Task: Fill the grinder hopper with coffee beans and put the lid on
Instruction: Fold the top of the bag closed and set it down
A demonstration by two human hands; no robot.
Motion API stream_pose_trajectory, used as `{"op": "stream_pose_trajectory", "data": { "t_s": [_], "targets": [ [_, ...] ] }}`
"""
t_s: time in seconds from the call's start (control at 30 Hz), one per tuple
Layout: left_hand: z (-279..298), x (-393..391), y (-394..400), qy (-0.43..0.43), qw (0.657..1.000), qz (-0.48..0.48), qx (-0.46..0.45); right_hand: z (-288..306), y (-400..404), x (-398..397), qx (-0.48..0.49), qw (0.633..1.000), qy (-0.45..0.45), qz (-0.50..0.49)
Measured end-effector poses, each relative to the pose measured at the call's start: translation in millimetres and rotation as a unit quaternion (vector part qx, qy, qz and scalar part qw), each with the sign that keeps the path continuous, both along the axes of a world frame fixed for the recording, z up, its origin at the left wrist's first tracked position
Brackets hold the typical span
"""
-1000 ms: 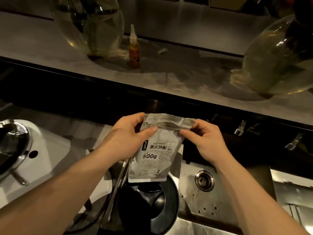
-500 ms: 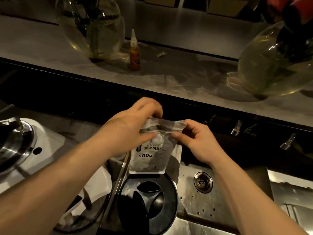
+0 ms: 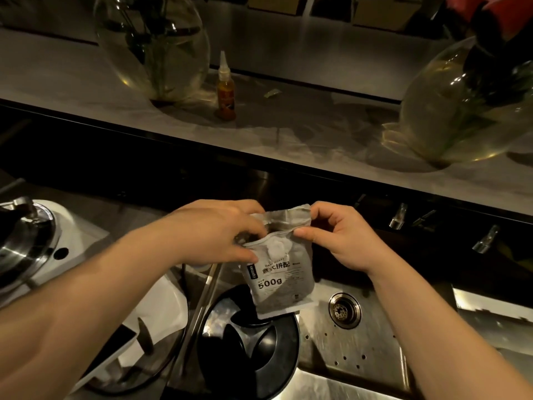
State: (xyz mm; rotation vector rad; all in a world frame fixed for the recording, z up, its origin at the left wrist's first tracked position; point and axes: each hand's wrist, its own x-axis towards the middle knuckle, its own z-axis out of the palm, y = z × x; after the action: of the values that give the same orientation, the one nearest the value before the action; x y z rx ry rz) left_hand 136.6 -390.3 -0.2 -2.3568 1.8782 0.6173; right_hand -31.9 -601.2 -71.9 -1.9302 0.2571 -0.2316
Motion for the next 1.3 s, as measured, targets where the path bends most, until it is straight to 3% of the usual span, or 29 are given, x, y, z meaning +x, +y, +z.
{"op": "stream_pose_trajectory", "data": {
  "t_s": [0.23, 0.57, 0.73, 0.9, 1.07, 1.3],
  "targets": [
    [-10.4, 5.5, 4.9, -0.086, 0.996, 0.028, -0.015, -6.0, -13.7, -3.7, -0.047, 0.998, 0.044, 0.013],
    [-10.9, 0.8, 6.0, 0.079, 0.968, 0.16, -0.177, -8.3, -11.0, -0.8, -0.001, 1.0, 0.018, -0.008],
    [4.4, 3.9, -3.4, 0.123, 0.967, 0.205, -0.094, -4.9, -6.7, 3.0, -0.009, 1.0, 0.021, -0.002],
    [5.6, 2.2, -10.4, -0.006, 0.988, 0.154, 0.012, -2.6, -2.5, 4.5, -0.09, 0.994, 0.062, 0.006],
    [-0.5, 1.7, -14.1, -0.042, 0.986, 0.16, 0.02, -7.3, 4.4, 10.5, -0.142, 0.987, 0.071, -0.018],
    [-7.1, 5.8, -13.7, 0.01, 0.971, 0.238, 0.0, -10.7, 11.9, 13.8, -0.126, 0.99, 0.052, -0.03]
  ]
}}
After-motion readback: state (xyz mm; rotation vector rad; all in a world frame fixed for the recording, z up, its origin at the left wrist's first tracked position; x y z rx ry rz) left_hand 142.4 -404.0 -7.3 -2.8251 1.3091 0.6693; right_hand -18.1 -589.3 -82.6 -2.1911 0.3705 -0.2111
